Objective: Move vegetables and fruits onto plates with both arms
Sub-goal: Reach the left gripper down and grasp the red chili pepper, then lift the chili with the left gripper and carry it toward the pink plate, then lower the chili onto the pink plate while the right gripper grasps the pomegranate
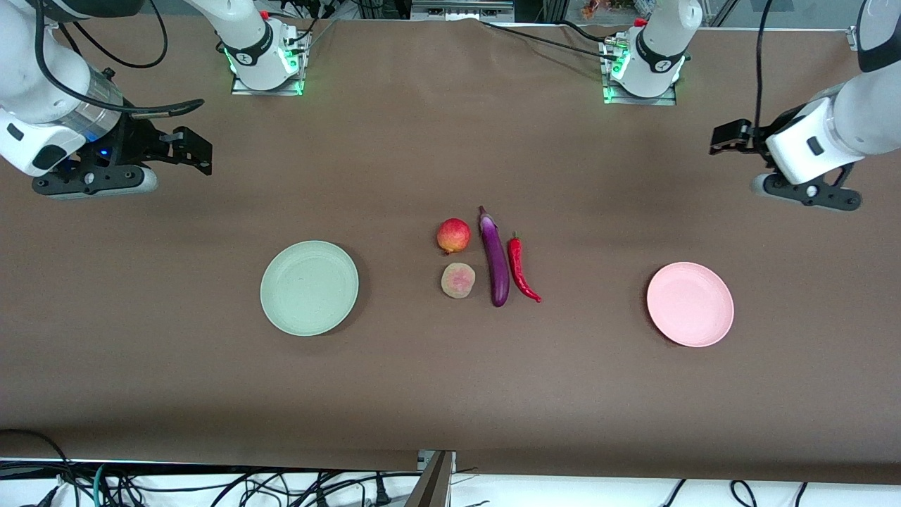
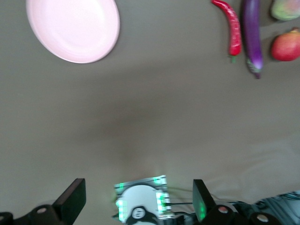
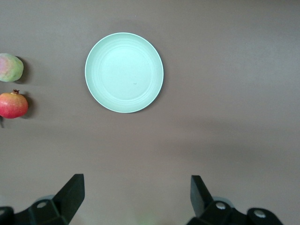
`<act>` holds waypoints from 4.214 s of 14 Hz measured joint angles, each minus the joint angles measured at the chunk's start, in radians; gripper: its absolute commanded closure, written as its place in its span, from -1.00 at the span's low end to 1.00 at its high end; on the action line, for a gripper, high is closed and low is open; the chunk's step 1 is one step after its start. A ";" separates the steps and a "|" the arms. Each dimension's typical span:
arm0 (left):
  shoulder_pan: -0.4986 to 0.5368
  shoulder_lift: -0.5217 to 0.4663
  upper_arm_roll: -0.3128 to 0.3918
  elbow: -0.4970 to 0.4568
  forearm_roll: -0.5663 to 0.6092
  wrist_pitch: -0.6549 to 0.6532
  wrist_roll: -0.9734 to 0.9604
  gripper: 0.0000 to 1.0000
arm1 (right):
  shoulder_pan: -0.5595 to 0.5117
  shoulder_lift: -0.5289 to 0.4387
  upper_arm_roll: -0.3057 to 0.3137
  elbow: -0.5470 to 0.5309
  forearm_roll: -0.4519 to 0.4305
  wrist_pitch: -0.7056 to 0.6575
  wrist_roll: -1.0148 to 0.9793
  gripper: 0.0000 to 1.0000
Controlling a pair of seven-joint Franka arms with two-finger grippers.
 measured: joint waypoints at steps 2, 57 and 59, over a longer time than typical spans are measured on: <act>-0.009 0.026 -0.012 -0.010 -0.010 0.023 -0.041 -1.00 | 0.000 0.000 -0.001 0.000 0.000 -0.001 0.000 -0.99; 0.081 0.386 0.013 -0.315 0.348 0.831 0.016 1.00 | 0.231 0.306 0.015 0.003 0.104 0.240 0.399 -0.99; 0.080 0.390 0.003 -0.298 0.340 0.853 0.015 1.00 | 0.318 0.351 0.016 0.010 0.112 0.305 0.553 -0.99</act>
